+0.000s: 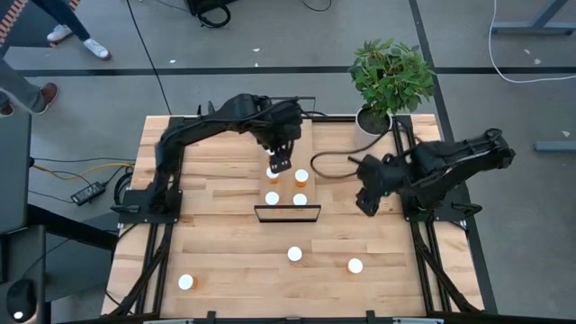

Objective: Pick and place medicine bottles onto shelf by color
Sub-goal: Put the orange pill bottle on the shelf aligned with the other orange pill bottles

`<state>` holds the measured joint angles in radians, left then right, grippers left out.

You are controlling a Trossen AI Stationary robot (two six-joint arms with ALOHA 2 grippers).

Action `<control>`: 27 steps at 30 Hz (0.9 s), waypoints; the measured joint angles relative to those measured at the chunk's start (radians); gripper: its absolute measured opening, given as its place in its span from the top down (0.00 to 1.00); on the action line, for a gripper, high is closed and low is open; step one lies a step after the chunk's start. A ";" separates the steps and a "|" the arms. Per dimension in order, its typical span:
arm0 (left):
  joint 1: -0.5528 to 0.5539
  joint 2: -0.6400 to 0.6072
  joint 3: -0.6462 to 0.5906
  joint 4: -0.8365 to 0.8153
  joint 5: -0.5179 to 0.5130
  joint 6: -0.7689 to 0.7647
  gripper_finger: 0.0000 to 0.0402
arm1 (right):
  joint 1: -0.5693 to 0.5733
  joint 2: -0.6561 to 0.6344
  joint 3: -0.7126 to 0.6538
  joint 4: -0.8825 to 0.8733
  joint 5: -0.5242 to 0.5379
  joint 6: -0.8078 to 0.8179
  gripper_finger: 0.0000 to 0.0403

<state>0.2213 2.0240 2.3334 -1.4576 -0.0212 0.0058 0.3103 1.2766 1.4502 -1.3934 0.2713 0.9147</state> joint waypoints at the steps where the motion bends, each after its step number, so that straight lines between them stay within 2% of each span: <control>1: -0.014 -0.015 0.001 0.006 0.000 -0.003 0.40 | 0.020 0.013 0.000 0.006 0.000 0.010 0.32; 7: -0.089 -0.084 0.001 0.023 0.001 -0.039 0.44 | 0.159 0.105 0.000 0.087 -0.022 0.113 0.26; 16: -0.222 -0.127 0.001 0.010 0.001 -0.144 0.46 | 0.391 0.196 0.000 0.121 -0.022 0.399 0.18; 22: -0.286 -0.128 0.001 0.058 -0.007 -0.238 0.48 | 0.503 0.296 0.000 0.147 -0.022 0.409 0.18; 27: -0.312 -0.128 0.001 0.097 -0.016 -0.300 0.49 | 0.530 0.401 0.000 0.200 -0.021 0.380 0.18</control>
<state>-0.0906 1.8961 2.3348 -1.3610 -0.0371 -0.2945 0.8405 1.6778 1.4498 -1.1937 0.2507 1.2952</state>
